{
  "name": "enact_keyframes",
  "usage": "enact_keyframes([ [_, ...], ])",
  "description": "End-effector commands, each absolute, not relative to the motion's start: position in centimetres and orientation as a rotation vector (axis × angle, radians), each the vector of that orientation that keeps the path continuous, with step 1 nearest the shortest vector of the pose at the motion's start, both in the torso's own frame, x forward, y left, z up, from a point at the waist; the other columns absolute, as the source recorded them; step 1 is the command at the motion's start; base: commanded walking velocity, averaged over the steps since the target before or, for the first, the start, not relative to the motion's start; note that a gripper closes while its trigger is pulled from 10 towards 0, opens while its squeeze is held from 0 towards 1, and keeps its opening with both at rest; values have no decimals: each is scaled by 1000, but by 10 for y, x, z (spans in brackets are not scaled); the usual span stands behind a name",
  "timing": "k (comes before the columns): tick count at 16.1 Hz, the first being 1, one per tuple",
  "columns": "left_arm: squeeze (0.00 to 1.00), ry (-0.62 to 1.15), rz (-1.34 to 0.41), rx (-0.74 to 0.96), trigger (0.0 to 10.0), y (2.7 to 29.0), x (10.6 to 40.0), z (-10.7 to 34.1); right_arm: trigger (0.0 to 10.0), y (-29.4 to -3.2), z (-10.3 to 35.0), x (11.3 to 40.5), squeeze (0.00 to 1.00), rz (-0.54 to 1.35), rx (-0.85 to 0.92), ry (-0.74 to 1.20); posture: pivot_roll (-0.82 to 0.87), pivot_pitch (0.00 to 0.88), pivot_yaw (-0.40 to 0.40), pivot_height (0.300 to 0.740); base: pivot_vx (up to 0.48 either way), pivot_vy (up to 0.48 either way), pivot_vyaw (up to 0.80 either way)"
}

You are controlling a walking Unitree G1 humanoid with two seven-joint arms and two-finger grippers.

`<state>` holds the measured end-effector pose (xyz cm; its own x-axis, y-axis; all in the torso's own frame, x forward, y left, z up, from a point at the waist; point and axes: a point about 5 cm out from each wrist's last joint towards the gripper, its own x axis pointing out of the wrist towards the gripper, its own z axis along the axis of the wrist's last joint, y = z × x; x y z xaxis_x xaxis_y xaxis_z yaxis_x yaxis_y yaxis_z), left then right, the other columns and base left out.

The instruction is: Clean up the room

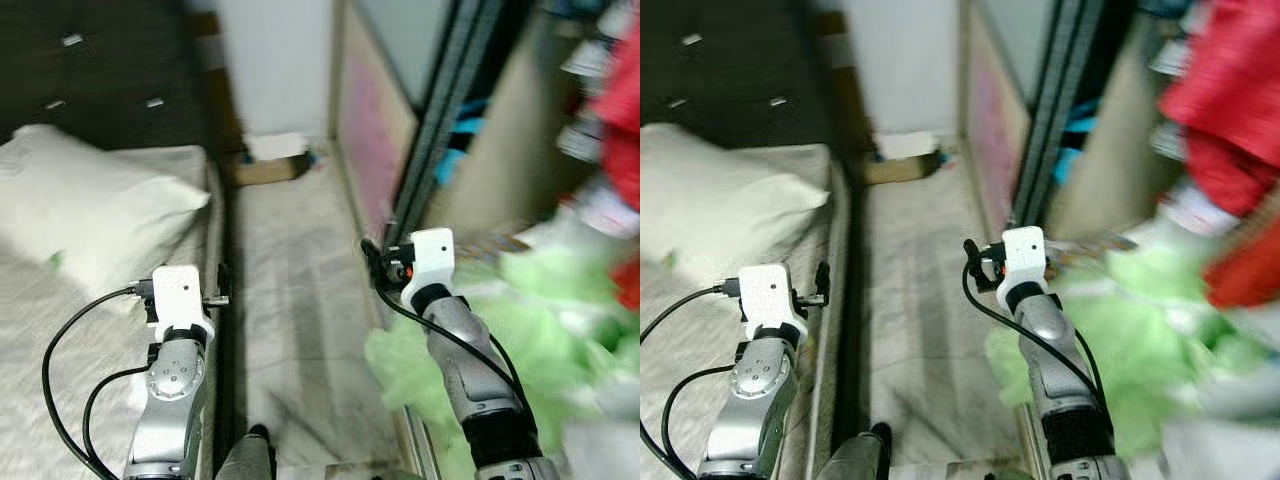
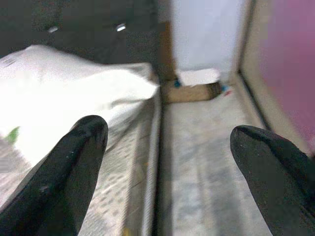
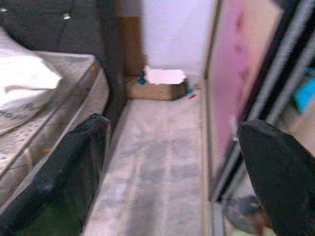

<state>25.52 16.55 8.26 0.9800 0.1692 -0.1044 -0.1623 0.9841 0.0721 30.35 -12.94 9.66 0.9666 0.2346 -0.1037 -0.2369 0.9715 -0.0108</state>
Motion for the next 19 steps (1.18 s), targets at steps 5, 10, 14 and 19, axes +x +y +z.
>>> enact_keyframes([
  [5,0,120,109,19,10000,161,260,81,10000,-121,98,308,0,243,22,85,-29,85,1,740,0,0,800],
  [10,0,80,128,44,10000,161,262,85,10000,-111,100,309,0,279,40,72,-22,89,-8,740,0,0,800],
  [14,0,59,121,46,10000,165,260,86,10000,-115,101,311,0,275,47,66,-21,91,-11,740,0,0,794],
  [19,0,52,152,117,10000,160,262,89,10000,-116,103,312,0,282,56,58,-22,87,-11,740,0,0,788],
])
